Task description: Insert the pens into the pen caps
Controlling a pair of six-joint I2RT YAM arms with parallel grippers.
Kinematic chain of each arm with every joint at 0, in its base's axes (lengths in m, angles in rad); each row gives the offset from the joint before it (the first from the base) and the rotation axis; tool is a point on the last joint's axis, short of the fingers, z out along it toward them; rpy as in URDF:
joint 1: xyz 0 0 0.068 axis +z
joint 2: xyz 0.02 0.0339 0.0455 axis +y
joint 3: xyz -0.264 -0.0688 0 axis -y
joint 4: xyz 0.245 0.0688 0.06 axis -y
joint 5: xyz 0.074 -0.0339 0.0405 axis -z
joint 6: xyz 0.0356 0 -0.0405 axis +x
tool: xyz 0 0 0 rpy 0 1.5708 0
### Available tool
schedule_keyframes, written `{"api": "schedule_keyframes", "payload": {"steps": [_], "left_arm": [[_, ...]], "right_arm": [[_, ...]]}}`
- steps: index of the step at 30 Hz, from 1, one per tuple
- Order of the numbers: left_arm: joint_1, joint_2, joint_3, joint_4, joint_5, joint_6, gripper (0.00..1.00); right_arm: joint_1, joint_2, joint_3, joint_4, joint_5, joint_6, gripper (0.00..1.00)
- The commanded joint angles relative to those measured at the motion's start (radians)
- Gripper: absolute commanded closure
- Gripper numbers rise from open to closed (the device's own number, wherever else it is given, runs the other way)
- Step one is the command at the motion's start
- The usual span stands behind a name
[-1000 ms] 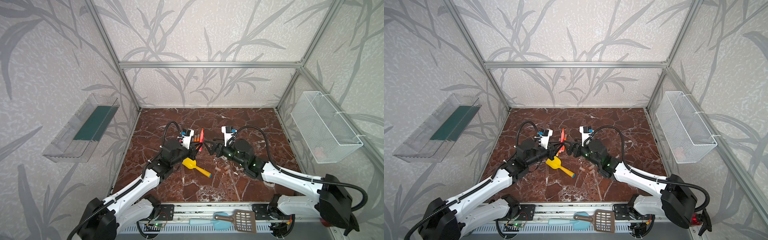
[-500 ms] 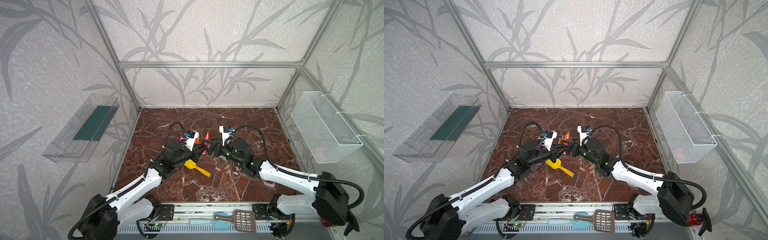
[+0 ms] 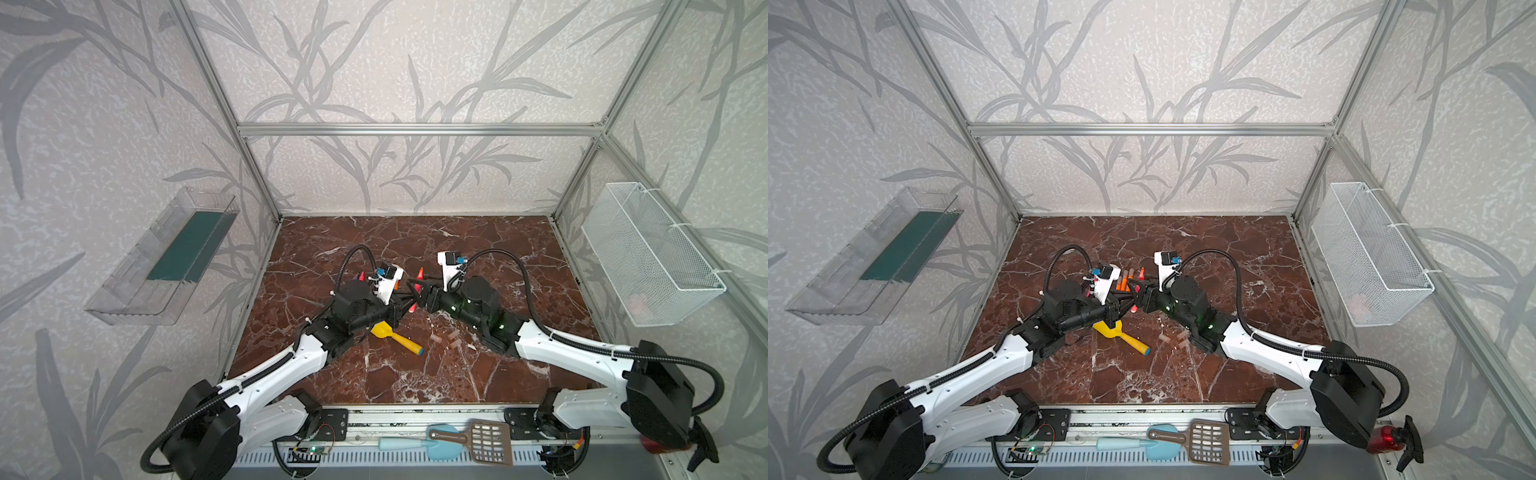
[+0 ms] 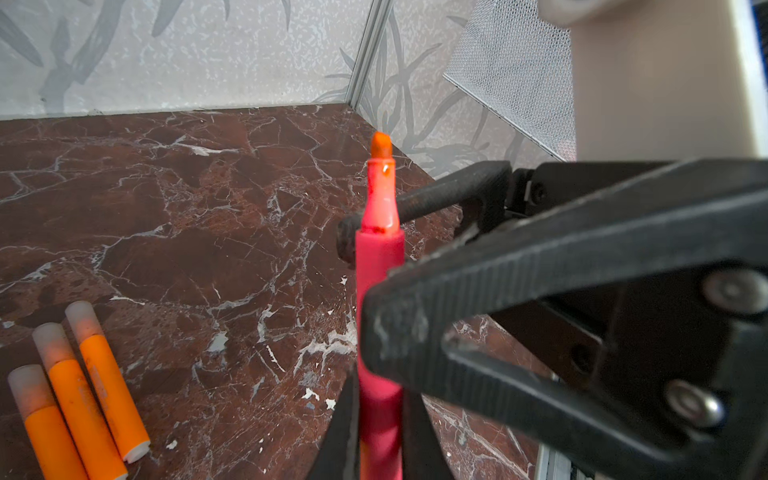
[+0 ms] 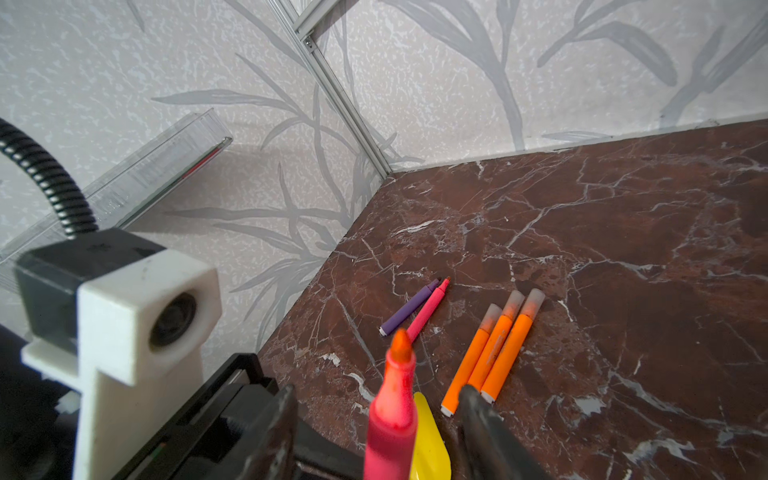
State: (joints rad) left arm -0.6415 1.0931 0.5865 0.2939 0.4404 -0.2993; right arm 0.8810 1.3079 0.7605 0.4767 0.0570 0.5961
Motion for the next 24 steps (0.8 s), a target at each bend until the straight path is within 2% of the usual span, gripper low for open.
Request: {"api": "schedule_keyframes", "payload": {"steps": [1,9,15,18,24], "left_arm": [[-0.009,0.002,0.027,0.025,0.020,0.032,1.00],[-0.020,0.000,0.035,0.007,0.013,0.046,1.00],[-0.024,-0.005,0.038,-0.003,0.002,0.051,1.00],[-0.024,-0.009,0.038,-0.008,-0.003,0.054,1.00],[-0.026,-0.007,0.036,-0.007,-0.007,0.055,0.75]], "right_arm": [[0.005,-0.032,0.020,0.023,0.041,-0.027,0.40],[0.003,-0.033,0.023,0.016,0.034,-0.024,0.60],[0.004,-0.036,0.022,0.011,0.031,-0.015,0.84],[0.004,-0.036,0.022,0.010,0.028,-0.007,0.92],[0.004,-0.042,-0.004,0.042,0.004,0.033,1.00]]}}
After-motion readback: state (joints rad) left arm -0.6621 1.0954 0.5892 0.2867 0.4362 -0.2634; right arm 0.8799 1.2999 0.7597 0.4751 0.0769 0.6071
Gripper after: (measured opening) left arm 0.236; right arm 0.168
